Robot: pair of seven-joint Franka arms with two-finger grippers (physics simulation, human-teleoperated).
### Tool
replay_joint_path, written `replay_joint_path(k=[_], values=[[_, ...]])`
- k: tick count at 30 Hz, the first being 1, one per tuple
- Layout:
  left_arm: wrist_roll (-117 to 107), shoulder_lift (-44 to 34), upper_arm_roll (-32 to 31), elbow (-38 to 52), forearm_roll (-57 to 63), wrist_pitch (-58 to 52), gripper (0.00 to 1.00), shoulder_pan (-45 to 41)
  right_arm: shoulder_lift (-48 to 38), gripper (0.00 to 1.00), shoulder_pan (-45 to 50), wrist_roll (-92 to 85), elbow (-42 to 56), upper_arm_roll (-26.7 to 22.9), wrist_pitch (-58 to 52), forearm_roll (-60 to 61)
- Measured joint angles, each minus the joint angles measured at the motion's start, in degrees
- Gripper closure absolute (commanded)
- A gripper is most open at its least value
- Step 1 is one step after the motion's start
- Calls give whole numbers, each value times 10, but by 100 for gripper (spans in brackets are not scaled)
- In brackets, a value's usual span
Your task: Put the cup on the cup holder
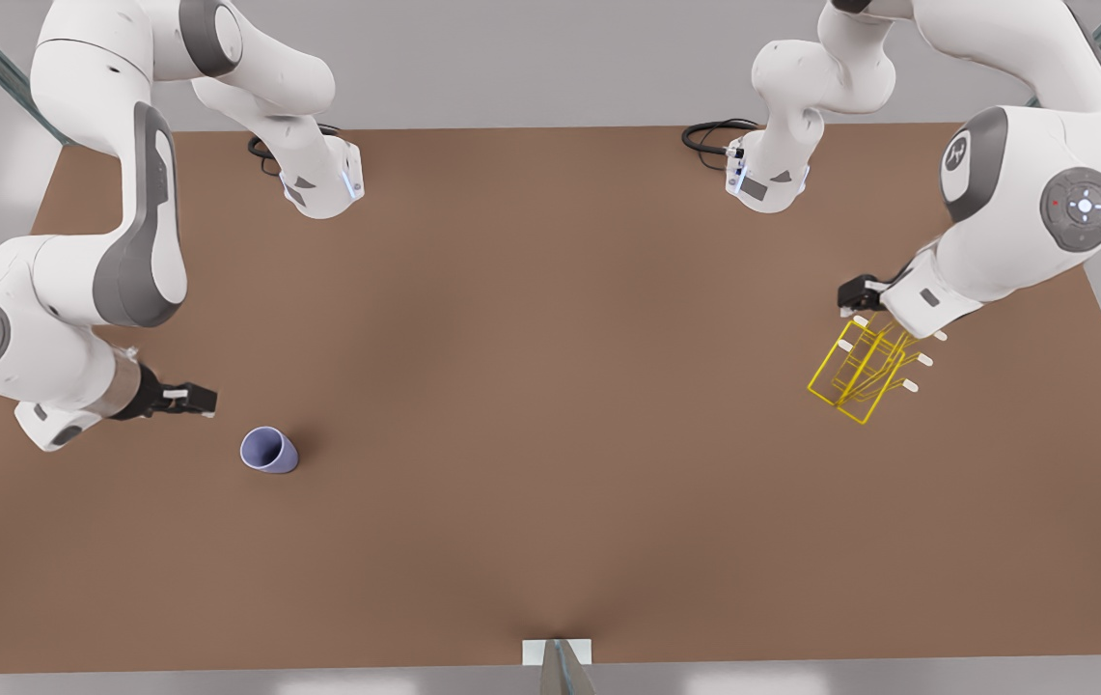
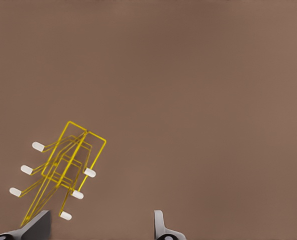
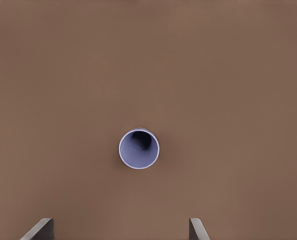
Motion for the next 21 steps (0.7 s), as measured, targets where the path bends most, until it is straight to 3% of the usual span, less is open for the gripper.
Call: replay_joint_path(k=[21], values=[[-23,2,2,-11,-12,5,0,0,85,0,61,15,-99,2,125,13]])
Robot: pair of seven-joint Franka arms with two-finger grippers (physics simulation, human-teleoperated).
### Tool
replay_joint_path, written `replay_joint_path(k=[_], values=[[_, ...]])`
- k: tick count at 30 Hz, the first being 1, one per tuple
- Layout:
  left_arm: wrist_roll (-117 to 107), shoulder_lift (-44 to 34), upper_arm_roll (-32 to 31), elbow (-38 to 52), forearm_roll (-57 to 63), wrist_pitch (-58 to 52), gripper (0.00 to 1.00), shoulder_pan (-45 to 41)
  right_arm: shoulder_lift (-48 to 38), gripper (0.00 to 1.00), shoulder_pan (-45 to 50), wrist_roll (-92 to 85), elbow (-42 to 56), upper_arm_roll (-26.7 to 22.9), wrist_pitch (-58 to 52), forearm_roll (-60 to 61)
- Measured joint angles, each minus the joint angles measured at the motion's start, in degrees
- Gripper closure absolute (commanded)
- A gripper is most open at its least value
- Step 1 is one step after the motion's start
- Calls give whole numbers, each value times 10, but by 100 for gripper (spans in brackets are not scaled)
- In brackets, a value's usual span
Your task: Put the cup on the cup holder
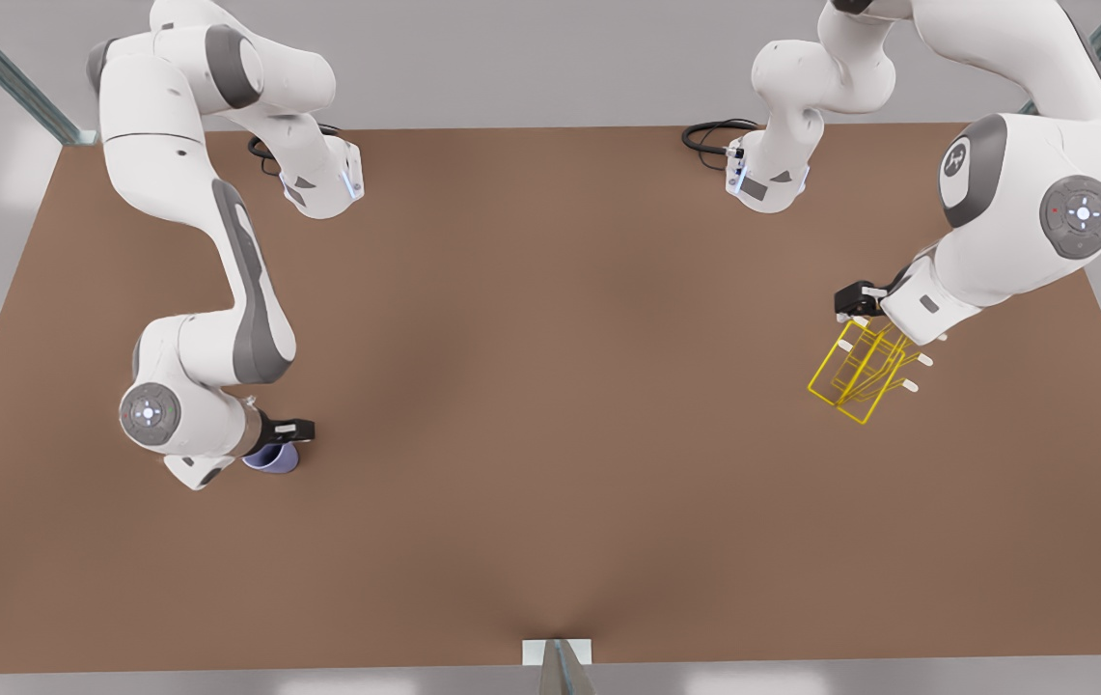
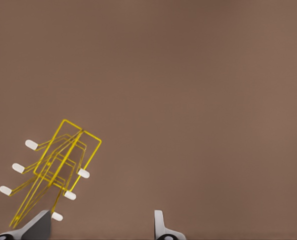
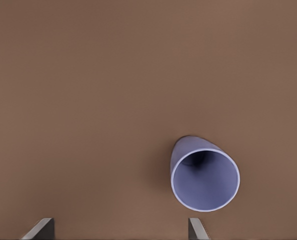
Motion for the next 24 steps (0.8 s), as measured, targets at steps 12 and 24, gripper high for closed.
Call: replay_joint_path(k=[12,24], values=[[-5,4,0,-1,0,-7,0,0,33,0,-21,6,-48,-5,73,-25],[-9,7,1,0,3,-8,0,0,41,0,-15,7,-86,-4,91,-31]])
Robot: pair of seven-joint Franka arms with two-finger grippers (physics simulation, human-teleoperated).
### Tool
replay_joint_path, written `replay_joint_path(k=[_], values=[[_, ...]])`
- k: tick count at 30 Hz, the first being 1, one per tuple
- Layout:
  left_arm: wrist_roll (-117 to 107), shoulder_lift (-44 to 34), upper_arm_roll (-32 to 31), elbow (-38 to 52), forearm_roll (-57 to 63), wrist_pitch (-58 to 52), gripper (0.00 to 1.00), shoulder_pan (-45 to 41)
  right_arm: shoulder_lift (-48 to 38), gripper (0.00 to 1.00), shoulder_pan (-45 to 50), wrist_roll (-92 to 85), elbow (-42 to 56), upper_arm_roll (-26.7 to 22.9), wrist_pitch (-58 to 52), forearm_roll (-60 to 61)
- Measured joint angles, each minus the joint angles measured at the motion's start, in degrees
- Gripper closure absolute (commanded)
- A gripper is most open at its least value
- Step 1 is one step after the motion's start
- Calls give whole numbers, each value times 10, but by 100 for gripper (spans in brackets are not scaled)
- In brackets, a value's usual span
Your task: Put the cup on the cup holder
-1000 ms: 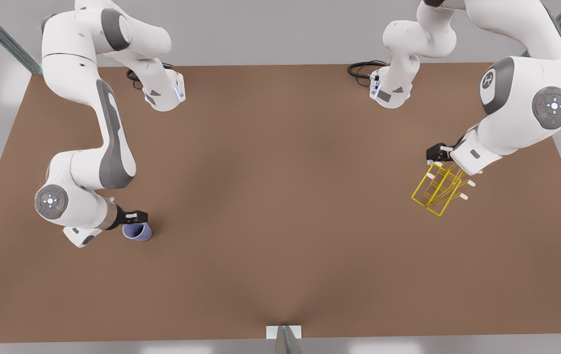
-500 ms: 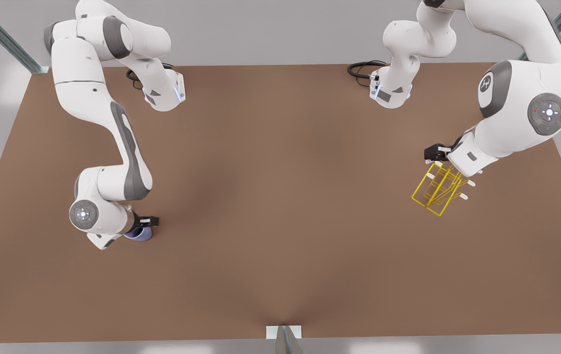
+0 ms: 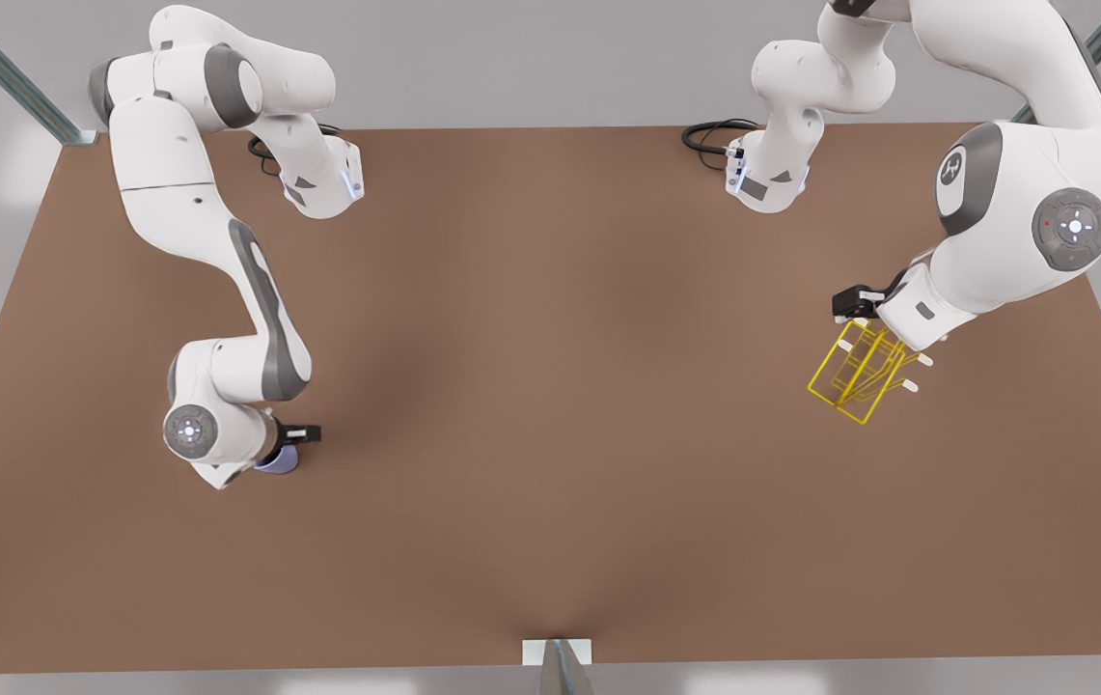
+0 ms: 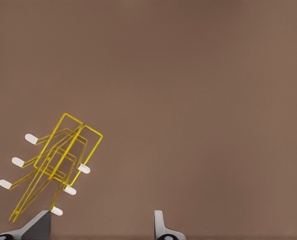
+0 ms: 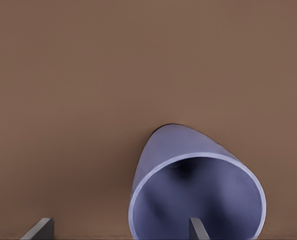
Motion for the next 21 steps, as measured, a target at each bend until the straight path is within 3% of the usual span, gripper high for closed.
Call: replay_joint_path(k=[1,2,3,6,12,14,21], values=[[0,0,0,0,0,0,0,0,1,3,0,0,-3,0,1,0],[0,0,0,1,0,0,0,0,2,33,0,0,-4,0,3,0],[0,0,0,0,0,0,0,0,4,50,0,0,-4,0,5,0],[-1,0,0,0,0,0,0,0,12,68,-1,-2,-4,0,17,3],[-1,1,0,0,0,0,0,0,16,72,-6,-5,-4,0,45,3],[-2,0,0,0,0,0,0,0,16,79,-7,-5,-4,0,53,2],[-2,0,0,0,0,0,0,0,-7,79,-7,-10,3,0,60,3]])
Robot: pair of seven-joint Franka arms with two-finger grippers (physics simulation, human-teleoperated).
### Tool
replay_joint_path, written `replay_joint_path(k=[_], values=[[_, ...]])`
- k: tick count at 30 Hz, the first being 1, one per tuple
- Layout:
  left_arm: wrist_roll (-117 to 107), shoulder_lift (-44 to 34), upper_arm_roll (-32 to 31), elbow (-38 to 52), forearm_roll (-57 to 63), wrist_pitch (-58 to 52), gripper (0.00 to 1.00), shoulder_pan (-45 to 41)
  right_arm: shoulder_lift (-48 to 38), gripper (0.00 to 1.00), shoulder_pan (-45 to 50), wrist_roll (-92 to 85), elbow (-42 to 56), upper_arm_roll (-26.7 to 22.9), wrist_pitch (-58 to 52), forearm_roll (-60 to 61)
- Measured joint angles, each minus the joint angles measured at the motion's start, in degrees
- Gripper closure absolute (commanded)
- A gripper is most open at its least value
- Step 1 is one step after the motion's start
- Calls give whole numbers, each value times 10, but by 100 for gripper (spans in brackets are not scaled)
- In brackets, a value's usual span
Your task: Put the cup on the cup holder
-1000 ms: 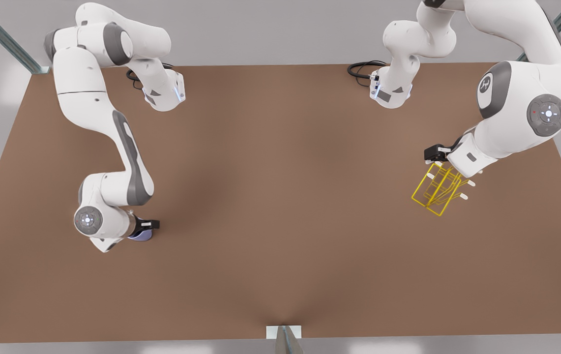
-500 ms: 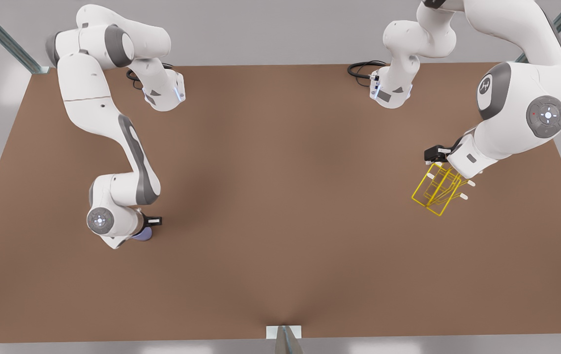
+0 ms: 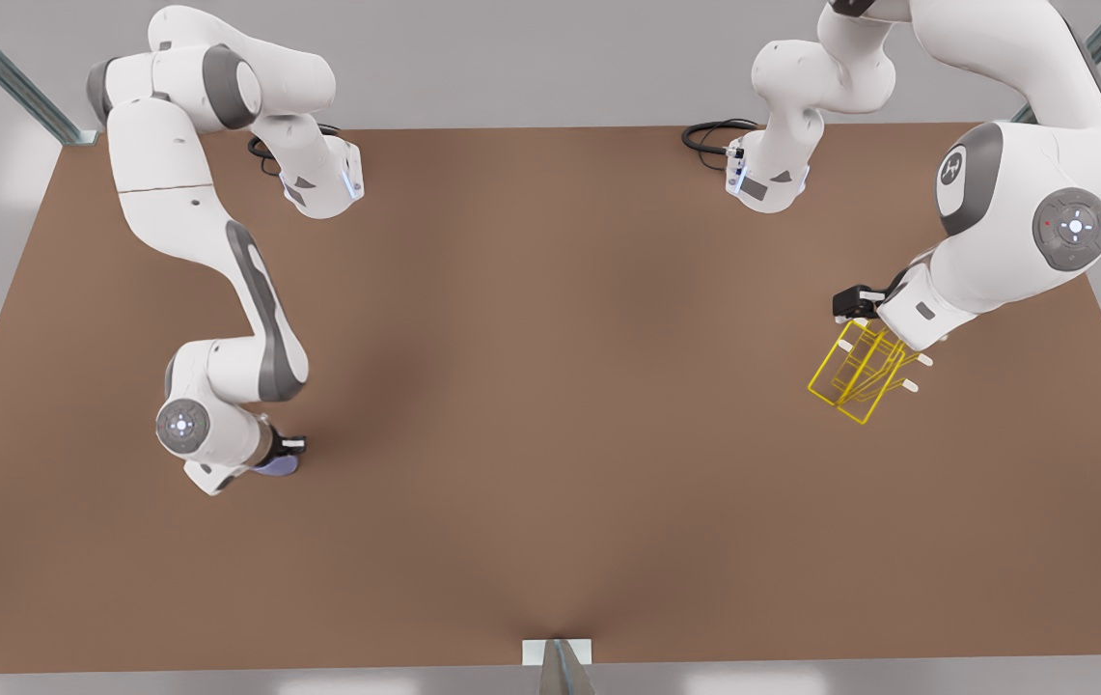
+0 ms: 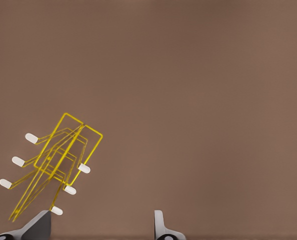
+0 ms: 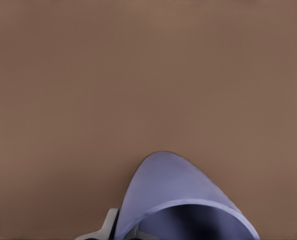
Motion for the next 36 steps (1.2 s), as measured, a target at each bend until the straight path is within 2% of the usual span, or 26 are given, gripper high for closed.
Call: replay_joint_path(k=[3,7,12,15,17,19,22,24,28,36], values=[[0,0,0,0,0,0,0,0,-16,79,4,-3,36,6,-3,22],[0,1,0,0,0,0,0,0,-12,79,8,-11,85,79,-2,74],[0,1,0,0,0,0,0,0,13,79,7,-18,108,138,24,213],[-1,1,0,0,0,0,0,0,75,79,8,-22,163,206,52,305],[-1,1,0,0,0,0,0,0,127,79,8,-24,186,275,90,337],[-1,1,-1,0,0,0,0,0,203,79,32,-24,252,335,132,355],[-1,2,-2,0,0,1,0,0,290,79,134,-15,402,328,180,368],[-1,5,-2,0,0,2,0,0,324,79,189,-7,454,318,216,372],[-1,6,-2,0,0,2,0,0,354,79,254,10,478,308,276,374],[-4,21,-2,0,8,2,0,0,383,79,310,22,485,289,347,371]])
